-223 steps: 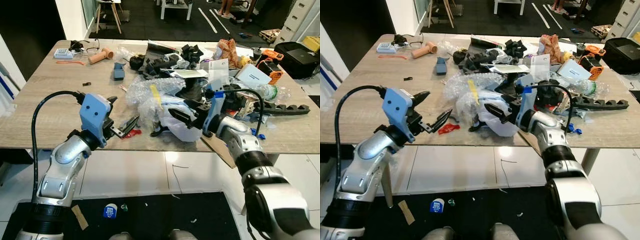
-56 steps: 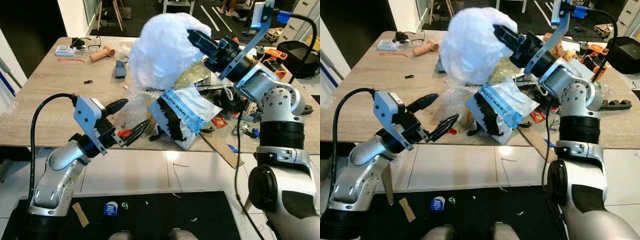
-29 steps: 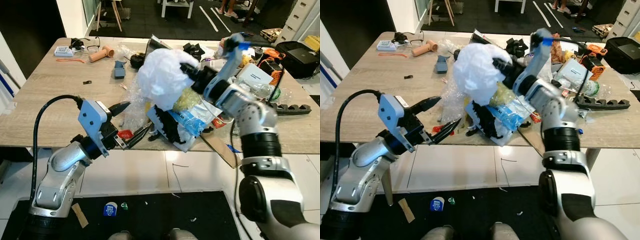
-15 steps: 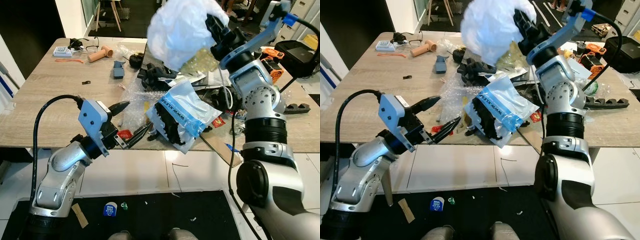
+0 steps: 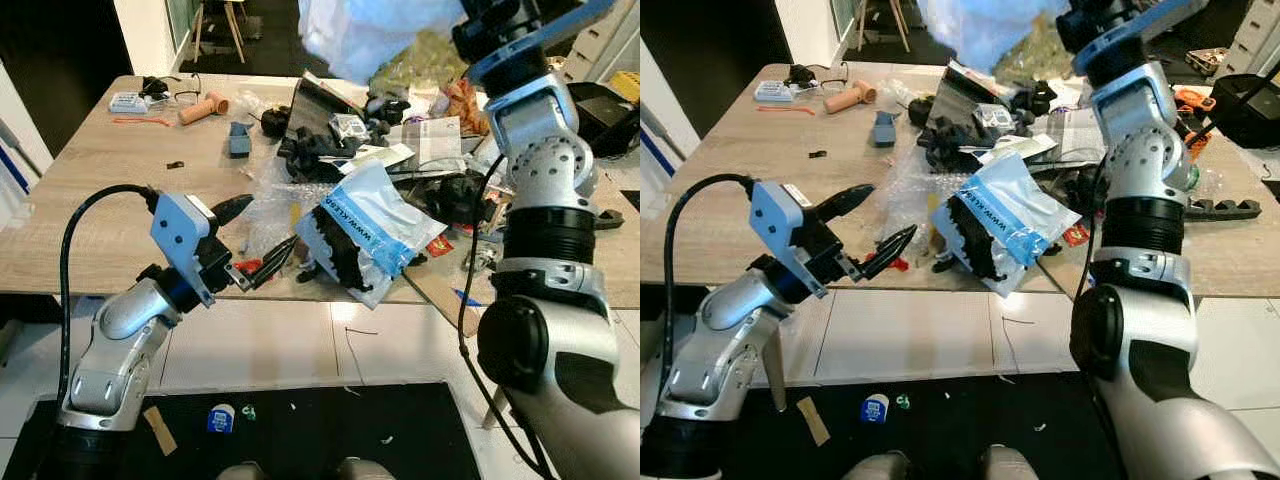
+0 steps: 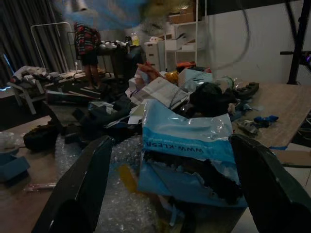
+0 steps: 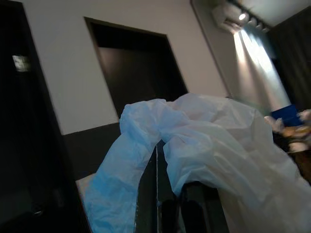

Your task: Picking trash to rubbish bin

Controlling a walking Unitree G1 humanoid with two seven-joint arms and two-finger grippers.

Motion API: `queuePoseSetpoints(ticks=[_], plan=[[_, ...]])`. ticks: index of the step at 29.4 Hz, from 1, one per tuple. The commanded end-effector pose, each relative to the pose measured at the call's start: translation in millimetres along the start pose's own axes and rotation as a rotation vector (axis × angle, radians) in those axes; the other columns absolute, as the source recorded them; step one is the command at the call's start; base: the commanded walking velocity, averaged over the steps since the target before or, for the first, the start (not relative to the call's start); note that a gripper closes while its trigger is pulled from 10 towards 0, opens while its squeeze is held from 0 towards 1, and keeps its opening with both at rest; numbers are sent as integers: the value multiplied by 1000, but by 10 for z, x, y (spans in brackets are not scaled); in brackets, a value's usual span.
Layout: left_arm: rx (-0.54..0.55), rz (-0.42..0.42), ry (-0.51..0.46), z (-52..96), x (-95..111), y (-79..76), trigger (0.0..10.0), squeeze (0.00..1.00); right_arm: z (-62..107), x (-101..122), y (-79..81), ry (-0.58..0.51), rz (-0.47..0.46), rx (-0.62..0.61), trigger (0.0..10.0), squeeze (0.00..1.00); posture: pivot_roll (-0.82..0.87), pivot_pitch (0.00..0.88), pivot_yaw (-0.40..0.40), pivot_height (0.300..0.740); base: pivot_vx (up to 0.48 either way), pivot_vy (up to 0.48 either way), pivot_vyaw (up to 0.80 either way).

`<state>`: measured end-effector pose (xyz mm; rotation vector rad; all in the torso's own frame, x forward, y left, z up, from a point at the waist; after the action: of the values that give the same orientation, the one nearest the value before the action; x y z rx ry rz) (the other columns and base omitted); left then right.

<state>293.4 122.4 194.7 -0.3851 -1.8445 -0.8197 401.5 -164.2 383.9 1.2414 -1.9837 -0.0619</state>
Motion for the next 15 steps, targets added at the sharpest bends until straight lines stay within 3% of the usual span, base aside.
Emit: queuePoseSetpoints(ticks=[1, 2, 3, 7, 15], plan=[[9, 2, -21, -18, 39, 12, 10000, 0, -65, 295, 78, -71, 84, 31, 0, 0, -32, 0, -48, 740, 0, 0, 0], [12, 2, -22, -18, 39, 15, 10000, 0, -67, 444, 88, -92, 144, 32, 0, 0, -32, 0, -48, 740, 0, 0, 0], [12, 2, -22, -18, 39, 15, 10000, 0, -67, 444, 88, -92, 144, 32, 0, 0, -32, 0, -48, 740, 0, 0, 0], [18, 7, -30, -25, 51, 21, 10000, 0, -32, 693, 69, -115, 295, 13, 0, 0, -39, 0, -45, 740, 0, 0, 0], [31, 24, -57, -28, 98, 54, 10000, 0, -11, 943, 112, -159, 356, 26, 0, 0, -41, 0, -39, 740, 0, 0, 0]])
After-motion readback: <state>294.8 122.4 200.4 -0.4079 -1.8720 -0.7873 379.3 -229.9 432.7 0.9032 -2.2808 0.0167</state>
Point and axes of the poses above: a point about 5 cm out from each wrist's last joint towards the gripper, its own z axis pointing back from the gripper into the wrist, its own x axis along the axis of the wrist's last joint, y = z × x, the point moved 4 cm from there along -z, pointing out of the wrist towards the gripper, and after that the axes turned 10 degrees about -z, right-handed, at the moved point
